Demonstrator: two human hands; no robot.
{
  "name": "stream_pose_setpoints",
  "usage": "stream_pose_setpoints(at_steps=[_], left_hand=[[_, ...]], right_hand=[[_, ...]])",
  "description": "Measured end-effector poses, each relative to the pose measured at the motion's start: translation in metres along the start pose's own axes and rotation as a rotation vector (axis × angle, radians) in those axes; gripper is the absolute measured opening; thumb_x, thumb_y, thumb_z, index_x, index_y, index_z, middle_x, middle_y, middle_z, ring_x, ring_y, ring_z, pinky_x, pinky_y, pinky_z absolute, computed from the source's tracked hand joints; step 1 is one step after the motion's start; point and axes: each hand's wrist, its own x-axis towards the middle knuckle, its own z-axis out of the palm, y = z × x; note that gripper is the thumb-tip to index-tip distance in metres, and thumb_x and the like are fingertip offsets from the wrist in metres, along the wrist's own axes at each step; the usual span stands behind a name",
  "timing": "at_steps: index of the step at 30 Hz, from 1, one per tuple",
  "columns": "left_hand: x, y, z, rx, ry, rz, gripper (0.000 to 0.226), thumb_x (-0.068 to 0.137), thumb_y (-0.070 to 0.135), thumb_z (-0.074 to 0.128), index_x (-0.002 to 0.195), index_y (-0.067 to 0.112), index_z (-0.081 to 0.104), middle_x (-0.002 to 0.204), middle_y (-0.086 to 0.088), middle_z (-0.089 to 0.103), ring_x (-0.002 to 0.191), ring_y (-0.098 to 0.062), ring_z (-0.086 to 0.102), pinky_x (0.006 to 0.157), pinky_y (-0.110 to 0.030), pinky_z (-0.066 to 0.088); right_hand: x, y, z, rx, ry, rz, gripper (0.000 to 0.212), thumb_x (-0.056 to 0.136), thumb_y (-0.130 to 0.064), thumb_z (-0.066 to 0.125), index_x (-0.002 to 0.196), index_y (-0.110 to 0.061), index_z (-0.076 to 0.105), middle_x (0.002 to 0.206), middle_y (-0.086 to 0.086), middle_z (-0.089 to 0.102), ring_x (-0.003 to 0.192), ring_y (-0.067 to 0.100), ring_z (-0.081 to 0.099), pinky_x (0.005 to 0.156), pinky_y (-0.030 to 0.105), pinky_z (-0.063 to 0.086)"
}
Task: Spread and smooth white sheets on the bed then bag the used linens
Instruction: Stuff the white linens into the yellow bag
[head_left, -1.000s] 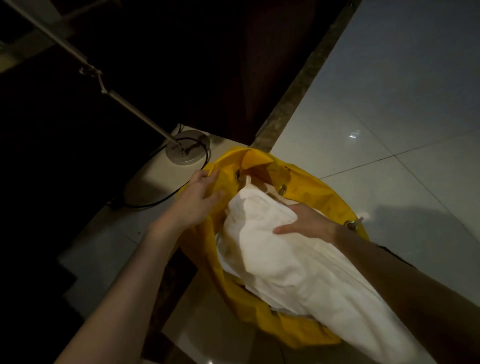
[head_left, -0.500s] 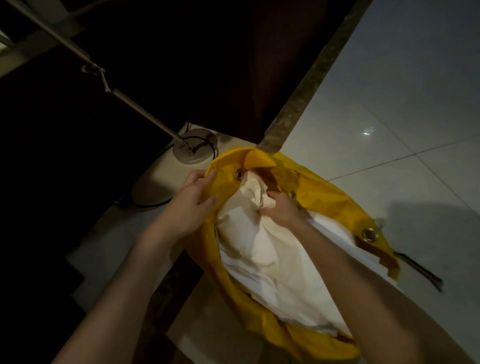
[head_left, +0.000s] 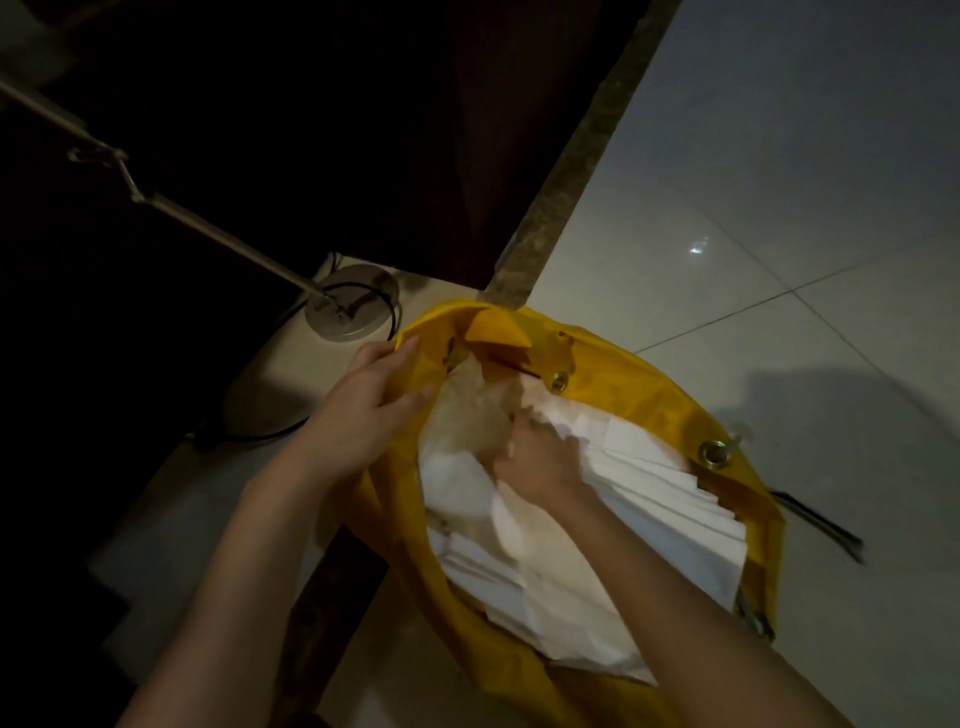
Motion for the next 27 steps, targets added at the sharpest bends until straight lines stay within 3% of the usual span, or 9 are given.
stream_pose_setpoints(at_steps=[3, 6, 8, 12, 15, 17, 20, 23, 27], left_hand=[[0.000, 0.000, 0.000, -0.080, -0.063, -0.015, 0.065, 0.095, 0.029, 0.056, 0.152, 0.026, 0.025, 0.157, 0.005, 0.018, 0.143, -0.014, 0.023, 0.115, -0.030, 0.026], [0.001, 0.000, 0.004, -0.078, -0.082, -0.016, 0.067, 0.096, 0.032, 0.054, 0.154, 0.025, 0.020, 0.160, 0.007, 0.012, 0.147, -0.010, 0.011, 0.116, -0.027, 0.016], [0.003, 0.000, 0.006, -0.086, -0.078, -0.035, 0.067, 0.096, 0.034, 0.053, 0.154, 0.025, 0.019, 0.161, 0.007, 0.009, 0.148, -0.009, 0.006, 0.119, -0.031, 0.015], [0.005, 0.009, 0.013, -0.105, -0.080, -0.045, 0.069, 0.096, 0.031, 0.055, 0.154, 0.025, 0.017, 0.162, 0.003, 0.010, 0.148, -0.014, 0.011, 0.119, -0.033, 0.019], [0.008, 0.013, 0.019, -0.077, -0.076, -0.051, 0.072, 0.096, 0.030, 0.057, 0.154, 0.026, 0.015, 0.162, 0.001, 0.011, 0.148, -0.018, 0.014, 0.118, -0.038, 0.022], [0.008, 0.014, 0.019, -0.061, -0.074, -0.063, 0.076, 0.093, 0.031, 0.060, 0.154, 0.026, 0.016, 0.162, 0.000, 0.013, 0.147, -0.020, 0.017, 0.118, -0.040, 0.024], [0.006, 0.016, 0.018, -0.048, -0.074, -0.078, 0.078, 0.091, 0.034, 0.063, 0.154, 0.026, 0.017, 0.161, 0.000, 0.016, 0.146, -0.021, 0.021, 0.116, -0.040, 0.026], [0.004, 0.019, 0.019, -0.073, -0.075, -0.085, 0.077, 0.091, 0.035, 0.062, 0.154, 0.025, 0.018, 0.159, -0.001, 0.021, 0.144, -0.022, 0.026, 0.115, -0.043, 0.029], [0.006, 0.027, 0.021, -0.073, -0.104, -0.101, 0.077, 0.091, 0.035, 0.061, 0.154, 0.025, 0.017, 0.159, -0.002, 0.023, 0.143, -0.024, 0.029, 0.114, -0.044, 0.031]], right_hand=[[-0.004, 0.013, -0.004, 0.098, 0.035, -0.038, 0.057, 0.089, -0.046, 0.060, 0.139, -0.023, 0.046, 0.131, 0.003, 0.058, 0.126, 0.027, 0.048, 0.100, 0.041, 0.031], [0.010, -0.006, -0.006, 0.273, 0.132, -0.081, 0.036, 0.086, -0.032, 0.068, 0.120, -0.019, 0.062, 0.117, 0.005, 0.067, 0.116, 0.029, 0.054, 0.091, 0.034, 0.034], [0.013, -0.016, -0.002, 0.241, 0.136, -0.099, 0.030, 0.087, -0.030, 0.068, 0.113, -0.016, 0.065, 0.113, 0.008, 0.067, 0.111, 0.032, 0.055, 0.090, 0.034, 0.036], [0.017, -0.004, 0.006, 0.198, 0.018, -0.037, 0.049, 0.090, -0.045, 0.060, 0.130, -0.017, 0.054, 0.127, 0.008, 0.060, 0.122, 0.032, 0.050, 0.104, 0.043, 0.032], [0.009, 0.024, -0.011, -0.113, -0.020, -0.036, 0.068, 0.086, -0.070, 0.045, 0.135, -0.023, 0.048, 0.135, 0.005, 0.055, 0.127, 0.030, 0.046, 0.107, 0.053, 0.024], [-0.001, 0.049, -0.025, -0.206, 0.001, -0.029, 0.074, 0.081, -0.077, 0.044, 0.132, -0.025, 0.050, 0.134, 0.004, 0.056, 0.126, 0.030, 0.047, 0.105, 0.051, 0.026], [-0.010, 0.069, -0.032, -0.120, -0.035, -0.038, 0.072, 0.081, -0.067, 0.058, 0.135, -0.020, 0.049, 0.136, 0.004, 0.054, 0.128, 0.030, 0.045, 0.105, 0.045, 0.028], [-0.005, 0.063, -0.034, 0.110, 0.058, -0.118, 0.050, 0.081, -0.045, 0.072, 0.120, -0.015, 0.061, 0.119, 0.006, 0.064, 0.115, 0.029, 0.056, 0.095, 0.038, 0.039], [-0.004, 0.053, -0.026, 0.074, 0.150, -0.141, 0.042, 0.087, -0.044, 0.065, 0.119, -0.017, 0.061, 0.118, 0.009, 0.064, 0.112, 0.029, 0.056, 0.092, 0.035, 0.036]])
